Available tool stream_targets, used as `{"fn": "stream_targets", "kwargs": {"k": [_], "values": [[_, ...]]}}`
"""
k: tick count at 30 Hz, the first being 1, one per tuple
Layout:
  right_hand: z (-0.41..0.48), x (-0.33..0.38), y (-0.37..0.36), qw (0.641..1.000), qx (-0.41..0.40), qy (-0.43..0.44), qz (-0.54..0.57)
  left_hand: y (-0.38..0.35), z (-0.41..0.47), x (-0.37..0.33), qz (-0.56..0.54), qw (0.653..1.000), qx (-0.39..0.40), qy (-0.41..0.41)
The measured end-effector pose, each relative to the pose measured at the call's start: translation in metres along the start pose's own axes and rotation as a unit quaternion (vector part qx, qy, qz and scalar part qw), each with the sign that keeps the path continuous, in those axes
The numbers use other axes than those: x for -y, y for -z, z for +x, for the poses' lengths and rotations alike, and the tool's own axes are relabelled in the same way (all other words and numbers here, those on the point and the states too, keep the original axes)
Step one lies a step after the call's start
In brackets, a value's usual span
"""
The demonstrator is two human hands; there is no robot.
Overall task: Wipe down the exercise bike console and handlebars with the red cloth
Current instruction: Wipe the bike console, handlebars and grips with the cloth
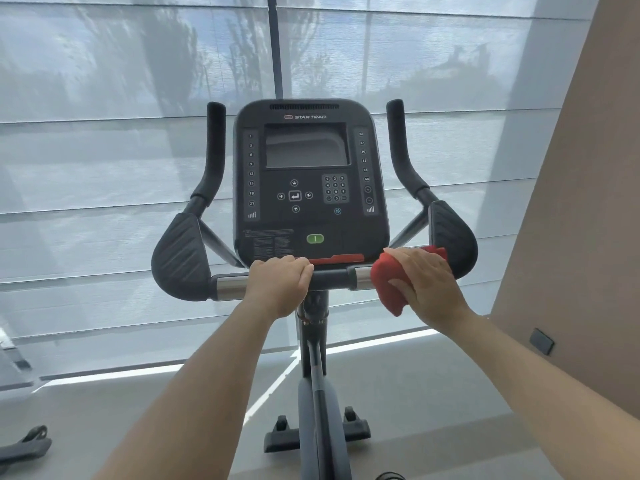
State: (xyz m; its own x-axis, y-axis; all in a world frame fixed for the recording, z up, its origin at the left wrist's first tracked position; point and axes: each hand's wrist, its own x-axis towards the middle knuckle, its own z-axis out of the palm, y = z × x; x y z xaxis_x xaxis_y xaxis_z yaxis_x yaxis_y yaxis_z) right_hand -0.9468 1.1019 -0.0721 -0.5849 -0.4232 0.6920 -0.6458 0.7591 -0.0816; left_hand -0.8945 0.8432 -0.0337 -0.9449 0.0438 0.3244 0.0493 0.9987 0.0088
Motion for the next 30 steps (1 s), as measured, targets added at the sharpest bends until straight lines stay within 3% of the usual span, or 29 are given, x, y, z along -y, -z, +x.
{"fn": "stream_targets", "kwargs": {"k": [7, 9, 12, 16, 26, 30], "values": [[0.007, 0.044, -0.015, 0.997, -0.032, -0.055, 0.031, -0.001, 0.0, 0.007, -0.03, 0.999, -0.014, -0.02], [0.013, 0.061, -0.02, 0.998, -0.027, -0.055, 0.03, 0.002, -0.002, 0.016, -0.084, 0.995, -0.046, -0.037], [0.023, 0.09, -0.029, 0.999, 0.004, -0.045, 0.013, 0.007, -0.004, 0.036, -0.047, 0.993, -0.104, -0.028], [0.037, 0.114, -0.036, 0.999, 0.028, -0.042, 0.003, 0.001, -0.008, 0.053, 0.022, 0.996, -0.083, 0.005], [0.026, 0.118, -0.044, 1.0, 0.003, -0.025, -0.005, 0.001, -0.01, 0.05, 0.048, 0.996, -0.069, 0.019], [0.041, 0.127, -0.037, 0.996, 0.039, -0.079, 0.031, 0.003, -0.009, 0.048, 0.062, 0.996, -0.055, 0.014]]}}
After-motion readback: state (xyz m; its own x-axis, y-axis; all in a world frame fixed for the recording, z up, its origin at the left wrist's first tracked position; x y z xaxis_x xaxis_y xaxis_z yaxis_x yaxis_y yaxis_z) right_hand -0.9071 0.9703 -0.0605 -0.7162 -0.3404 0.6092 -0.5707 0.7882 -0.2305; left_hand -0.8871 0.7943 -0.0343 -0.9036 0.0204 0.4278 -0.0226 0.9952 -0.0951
